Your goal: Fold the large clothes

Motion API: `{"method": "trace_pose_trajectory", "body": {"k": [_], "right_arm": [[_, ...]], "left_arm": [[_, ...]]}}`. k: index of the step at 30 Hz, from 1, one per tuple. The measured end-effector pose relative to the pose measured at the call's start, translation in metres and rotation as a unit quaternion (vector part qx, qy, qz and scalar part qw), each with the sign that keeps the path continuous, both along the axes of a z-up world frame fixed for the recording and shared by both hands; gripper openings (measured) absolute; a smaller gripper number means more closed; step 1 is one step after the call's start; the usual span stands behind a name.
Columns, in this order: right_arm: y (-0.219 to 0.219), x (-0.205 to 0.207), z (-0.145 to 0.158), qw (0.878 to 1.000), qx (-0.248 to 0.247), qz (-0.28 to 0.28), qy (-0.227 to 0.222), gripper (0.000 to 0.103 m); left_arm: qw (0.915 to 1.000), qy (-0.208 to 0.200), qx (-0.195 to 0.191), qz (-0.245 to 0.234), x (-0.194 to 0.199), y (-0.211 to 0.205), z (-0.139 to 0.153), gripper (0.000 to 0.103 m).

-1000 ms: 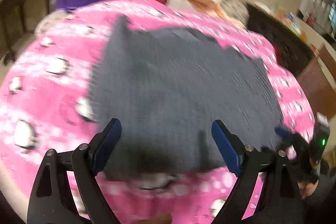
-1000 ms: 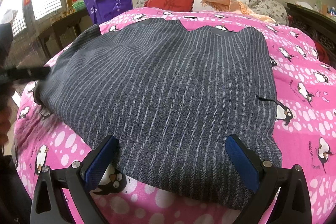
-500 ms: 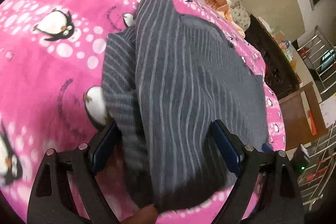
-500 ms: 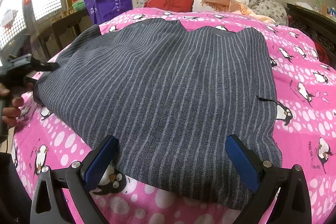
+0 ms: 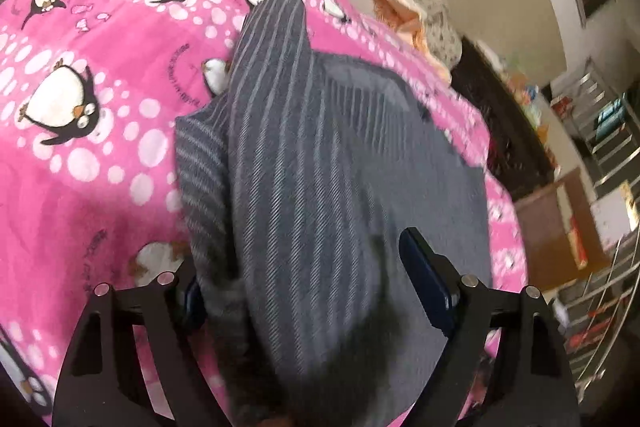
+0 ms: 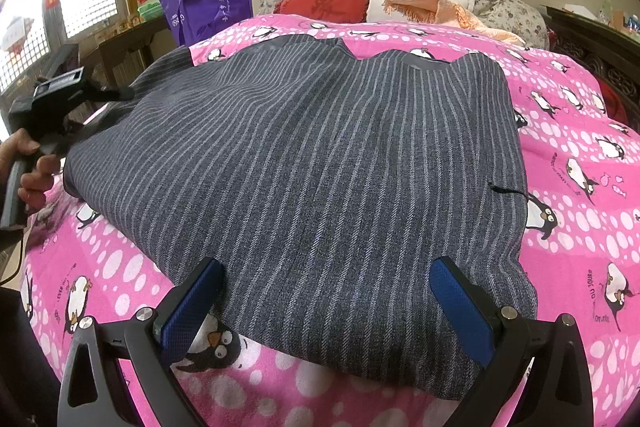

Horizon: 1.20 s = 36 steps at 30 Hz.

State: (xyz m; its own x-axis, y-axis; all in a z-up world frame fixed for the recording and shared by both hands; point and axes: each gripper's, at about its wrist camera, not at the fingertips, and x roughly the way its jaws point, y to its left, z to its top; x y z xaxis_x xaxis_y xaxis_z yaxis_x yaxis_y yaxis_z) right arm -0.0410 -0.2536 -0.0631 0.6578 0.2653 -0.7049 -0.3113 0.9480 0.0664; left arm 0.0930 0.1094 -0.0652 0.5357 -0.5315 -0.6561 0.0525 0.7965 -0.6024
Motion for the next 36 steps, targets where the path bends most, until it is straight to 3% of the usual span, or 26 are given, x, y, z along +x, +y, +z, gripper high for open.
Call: {"method": "trace_pose_trajectory", "body": {"k": [4, 10, 13, 15, 17, 18, 22, 24, 25, 26, 30, 32, 34, 36], "right_arm": [[0.0, 0.0, 0.0, 1.0, 0.0, 0.0, 0.0, 0.103], [0.0, 0.0, 0.0, 1.0, -0.001, 0.0, 0.0, 0.103], [0.0, 0.0, 0.0, 1.0, -0.001, 0.0, 0.0, 0.103], [0.0, 0.001, -0.001, 1.0, 0.0, 0.0, 0.0, 0.103], [0.0, 0.0, -0.001, 1.0, -0.001, 0.0, 0.0, 0.103], [0.0, 0.0, -0.001, 1.0, -0.001, 0.0, 0.0, 0.103], [0.0, 0.0, -0.001, 1.0, -0.001, 0.0, 0.0, 0.103], [0.0, 0.0, -0.001, 1.0, -0.001, 0.0, 0.0, 0.103], [0.0, 0.0, -0.001, 1.0, -0.001, 0.0, -0.001, 0.103], [0.0, 0.0, -0.001, 1.0, -0.001, 0.0, -0.001, 0.103], [0.001, -0.001, 0.0, 1.0, -0.003, 0.0, 0.001, 0.103], [0.0, -0.001, 0.004, 1.0, -0.009, 0.003, 0.01, 0.102], [-0.003, -0.004, 0.015, 1.0, -0.024, -0.002, 0.011, 0.096], [-0.019, -0.012, 0.032, 0.998, -0.041, -0.044, -0.012, 0.095]], "left_arm": [[0.9987, -0.007, 0.037, -0.034, -0.002, -0.003, -0.007, 0.084], [0.9964, -0.002, 0.079, -0.031, 0.003, -0.024, -0.004, 0.093], [0.9954, -0.001, 0.092, -0.027, 0.0, -0.027, -0.004, 0.091], [0.9949, -0.005, 0.098, -0.023, -0.002, -0.026, -0.003, 0.066], [0.9959, -0.009, 0.084, -0.032, -0.002, -0.022, -0.003, 0.029], [0.9957, -0.015, 0.081, -0.044, -0.002, -0.022, -0.002, 0.024], [0.9883, -0.04, 0.122, -0.083, -0.003, -0.031, 0.002, 0.024], [0.9861, -0.041, 0.124, -0.103, 0.002, -0.03, -0.002, 0.041], [0.9861, -0.037, 0.119, -0.11, 0.007, -0.03, -0.005, 0.06], [0.9864, -0.036, 0.106, -0.12, 0.011, -0.03, -0.008, 0.062], [0.983, -0.038, 0.119, -0.134, 0.02, -0.037, -0.003, 0.061], [0.9813, -0.042, 0.126, -0.139, 0.022, -0.041, 0.001, 0.033], [0.9791, -0.054, 0.142, -0.135, 0.021, -0.046, 0.008, 0.016], [0.9772, -0.067, 0.151, -0.133, 0.016, -0.051, 0.019, 0.013]]}}
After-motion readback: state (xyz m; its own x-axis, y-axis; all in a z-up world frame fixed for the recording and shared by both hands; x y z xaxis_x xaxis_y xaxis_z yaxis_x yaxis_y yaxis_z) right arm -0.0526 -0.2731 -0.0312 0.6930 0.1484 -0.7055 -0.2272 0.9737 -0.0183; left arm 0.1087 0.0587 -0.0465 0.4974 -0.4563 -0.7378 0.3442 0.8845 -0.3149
